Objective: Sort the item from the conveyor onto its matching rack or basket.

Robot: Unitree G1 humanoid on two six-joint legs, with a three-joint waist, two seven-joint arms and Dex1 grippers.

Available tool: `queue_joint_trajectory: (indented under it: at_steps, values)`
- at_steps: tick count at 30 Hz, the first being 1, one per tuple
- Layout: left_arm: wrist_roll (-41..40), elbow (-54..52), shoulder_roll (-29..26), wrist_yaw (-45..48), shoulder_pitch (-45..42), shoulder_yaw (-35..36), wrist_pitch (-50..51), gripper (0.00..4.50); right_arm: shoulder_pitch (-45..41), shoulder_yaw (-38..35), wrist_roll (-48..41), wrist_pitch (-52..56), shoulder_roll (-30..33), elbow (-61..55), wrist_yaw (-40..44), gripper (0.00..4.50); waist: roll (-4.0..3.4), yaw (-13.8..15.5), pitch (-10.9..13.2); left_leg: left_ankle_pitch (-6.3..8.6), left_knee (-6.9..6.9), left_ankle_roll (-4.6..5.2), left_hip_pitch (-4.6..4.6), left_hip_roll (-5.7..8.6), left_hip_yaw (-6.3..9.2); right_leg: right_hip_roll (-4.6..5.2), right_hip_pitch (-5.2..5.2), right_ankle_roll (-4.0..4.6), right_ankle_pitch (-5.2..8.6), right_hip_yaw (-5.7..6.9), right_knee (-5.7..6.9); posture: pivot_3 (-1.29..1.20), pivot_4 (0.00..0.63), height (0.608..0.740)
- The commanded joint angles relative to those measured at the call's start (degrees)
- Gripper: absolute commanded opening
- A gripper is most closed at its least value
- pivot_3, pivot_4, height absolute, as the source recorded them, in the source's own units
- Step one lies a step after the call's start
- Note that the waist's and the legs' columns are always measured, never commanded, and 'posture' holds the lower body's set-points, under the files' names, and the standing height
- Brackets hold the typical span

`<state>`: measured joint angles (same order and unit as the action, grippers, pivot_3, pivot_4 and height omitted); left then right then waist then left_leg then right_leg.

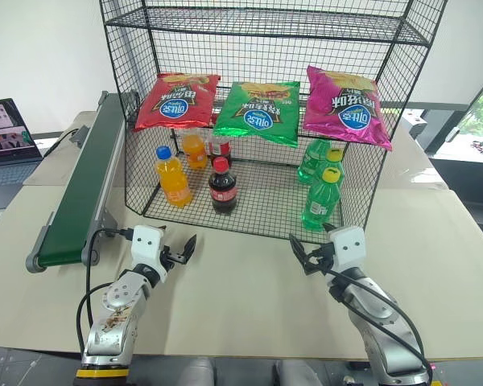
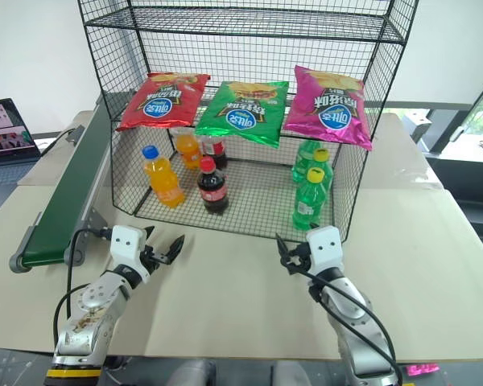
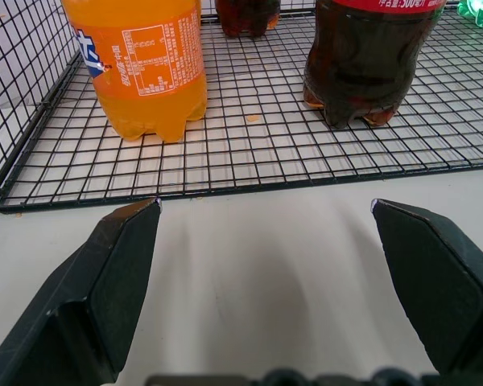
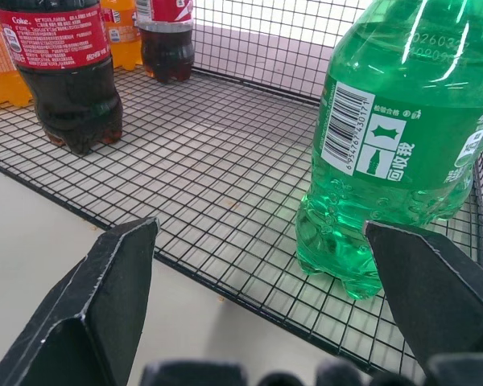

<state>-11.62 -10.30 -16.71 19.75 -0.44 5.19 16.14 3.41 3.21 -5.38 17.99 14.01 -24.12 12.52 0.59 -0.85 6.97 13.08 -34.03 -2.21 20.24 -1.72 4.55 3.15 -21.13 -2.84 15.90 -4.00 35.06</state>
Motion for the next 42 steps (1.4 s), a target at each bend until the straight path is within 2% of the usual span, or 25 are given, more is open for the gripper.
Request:
queue_joint_trajectory:
  at_steps: [1,42]
  values:
    - [-0.20,-1.35,-0.64,0.42,-0.64,0.67,-1.63,4.46,-0.17,-0.52,-0.12,-1.96,-0.08,-1.34,0.59,4.50,0.00,0.00,0.00,0.00,0.00,0.00,0.00,0.00,0.00,0.00,0.00,0.00,0.00,0.00,0.00,0.00,0.150,0.738]
    - [-0.66,-1.44,-0.33,0.45,-0.83,1.23,-1.75,4.46,-0.57,-0.09,0.01,-2.21,-0.24,-0.91,1.42,4.50,0.00,0.00,0.00,0.00,0.00,0.00,0.00,0.00,0.00,0.00,0.01,0.26,-0.16,0.00,0.01,0.00,0.150,0.738]
